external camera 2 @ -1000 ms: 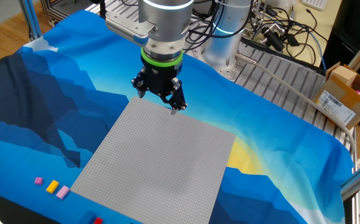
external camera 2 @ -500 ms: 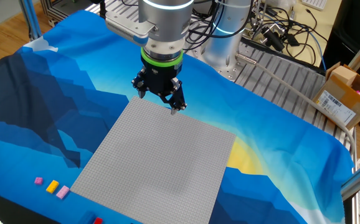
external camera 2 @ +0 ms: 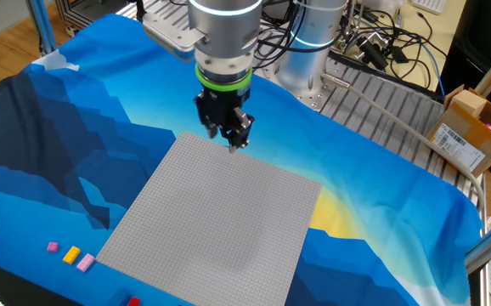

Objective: Stack small Lego blocks randomly, one at a time

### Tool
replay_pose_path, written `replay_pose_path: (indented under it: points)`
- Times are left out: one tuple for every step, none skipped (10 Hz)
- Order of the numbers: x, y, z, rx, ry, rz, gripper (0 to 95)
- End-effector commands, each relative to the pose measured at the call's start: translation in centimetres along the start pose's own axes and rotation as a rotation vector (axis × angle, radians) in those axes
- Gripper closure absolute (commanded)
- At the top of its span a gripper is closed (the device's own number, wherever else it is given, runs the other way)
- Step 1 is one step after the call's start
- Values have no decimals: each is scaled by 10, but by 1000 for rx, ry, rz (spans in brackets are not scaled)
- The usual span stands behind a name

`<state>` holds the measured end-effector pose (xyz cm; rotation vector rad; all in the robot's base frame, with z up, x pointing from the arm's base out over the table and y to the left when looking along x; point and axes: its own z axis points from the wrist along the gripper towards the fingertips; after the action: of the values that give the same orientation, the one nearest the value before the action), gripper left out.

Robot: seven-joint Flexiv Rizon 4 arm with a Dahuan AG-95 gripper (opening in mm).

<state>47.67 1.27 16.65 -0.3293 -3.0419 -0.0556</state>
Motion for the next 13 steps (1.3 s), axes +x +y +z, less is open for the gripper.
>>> replay_pose_path:
  points:
    - [11, 4, -2, -2, 3, 20, 950]
    - [12, 5, -2, -3, 4, 20, 950]
    - [12, 5, -2, -3, 4, 19, 950]
    - [12, 5, -2, -2, 4, 16, 950]
    - [11, 5, -2, -3, 2, 14, 950]
    - [11, 6, -2, -3, 0, 14, 950]
    - [7, 7, -3, -5, -12, 12, 950]
    - [0, 9, -5, -6, -20, 9, 950]
    - [-12, 13, -6, -5, -23, 4, 950]
    - [-30, 17, -8, -1, -23, -5, 950]
    - [-45, 19, -10, 0, -23, -11, 950]
    - [-57, 21, -10, 6, -25, -13, 950]
    - [-67, 22, -11, 7, -27, -14, 950]
